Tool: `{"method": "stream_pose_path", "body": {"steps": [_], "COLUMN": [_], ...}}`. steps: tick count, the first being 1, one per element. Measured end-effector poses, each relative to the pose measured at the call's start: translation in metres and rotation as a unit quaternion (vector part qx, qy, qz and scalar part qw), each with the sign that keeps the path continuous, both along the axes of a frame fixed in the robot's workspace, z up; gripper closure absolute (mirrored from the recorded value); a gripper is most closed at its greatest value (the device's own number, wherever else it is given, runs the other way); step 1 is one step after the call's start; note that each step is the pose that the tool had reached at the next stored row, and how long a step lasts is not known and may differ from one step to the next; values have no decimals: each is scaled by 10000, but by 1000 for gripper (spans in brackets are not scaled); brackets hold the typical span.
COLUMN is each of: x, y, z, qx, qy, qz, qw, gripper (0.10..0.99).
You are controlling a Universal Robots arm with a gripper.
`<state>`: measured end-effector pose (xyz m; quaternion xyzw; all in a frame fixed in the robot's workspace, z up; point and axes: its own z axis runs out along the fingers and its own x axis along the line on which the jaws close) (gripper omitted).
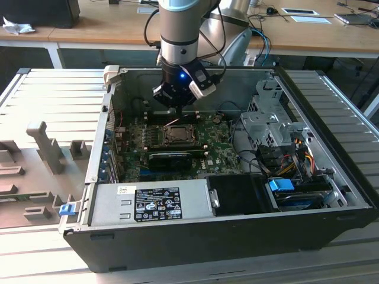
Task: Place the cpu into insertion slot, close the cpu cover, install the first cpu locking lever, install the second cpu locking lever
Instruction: 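Install the first cpu locking lever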
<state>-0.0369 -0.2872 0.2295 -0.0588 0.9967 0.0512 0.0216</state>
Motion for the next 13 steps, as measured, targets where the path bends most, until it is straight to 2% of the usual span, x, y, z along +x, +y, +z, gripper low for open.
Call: {"method": "stream_pose_path", "body": {"steps": [5,13], "x": [66,100], "y": [8,37], "z": [-50,-143], "qx": [-1,0], "qy": [1,0], "qz": [-102,-104], "qw": [9999,9999], "gripper": [980,980]}}
